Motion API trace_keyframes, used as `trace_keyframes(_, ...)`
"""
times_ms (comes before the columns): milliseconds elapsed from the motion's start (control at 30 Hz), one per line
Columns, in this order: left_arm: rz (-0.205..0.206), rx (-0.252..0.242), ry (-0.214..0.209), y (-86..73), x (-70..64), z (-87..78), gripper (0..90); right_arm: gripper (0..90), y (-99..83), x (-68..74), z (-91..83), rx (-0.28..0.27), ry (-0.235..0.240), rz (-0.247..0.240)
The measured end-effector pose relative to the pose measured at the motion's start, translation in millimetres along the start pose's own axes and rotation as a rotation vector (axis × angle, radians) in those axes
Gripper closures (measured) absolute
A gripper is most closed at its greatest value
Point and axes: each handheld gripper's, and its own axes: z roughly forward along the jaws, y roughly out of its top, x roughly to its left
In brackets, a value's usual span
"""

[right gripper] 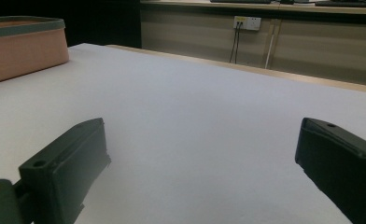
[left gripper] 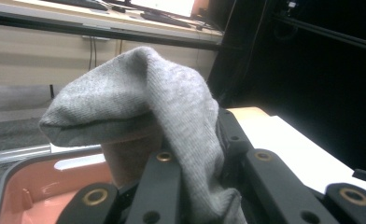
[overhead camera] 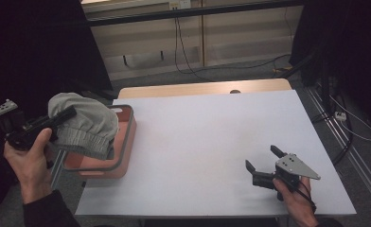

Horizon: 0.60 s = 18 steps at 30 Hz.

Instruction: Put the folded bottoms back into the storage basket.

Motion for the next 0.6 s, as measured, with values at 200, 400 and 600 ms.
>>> trace_keyframes(200, -0.009, 0.026, 0.028, -4.6, 7.9, 8.7, 81.1, 2.0, -0.2, 0.0, -0.4, 0.000, 0.000, -0.003)
trace_keyframes(400, -0.013, 0.034, 0.010, -8.1, 14.7, 14.1, 81.1, 2.0, -0.3, -0.1, -0.9, 0.002, -0.001, -0.004)
trace_keyframes(600, -0.007, 0.065, 0.042, -11.1, 16.2, 20.3, 81.0, 2.0, -0.3, -0.1, -1.0, 0.001, -0.001, -0.003)
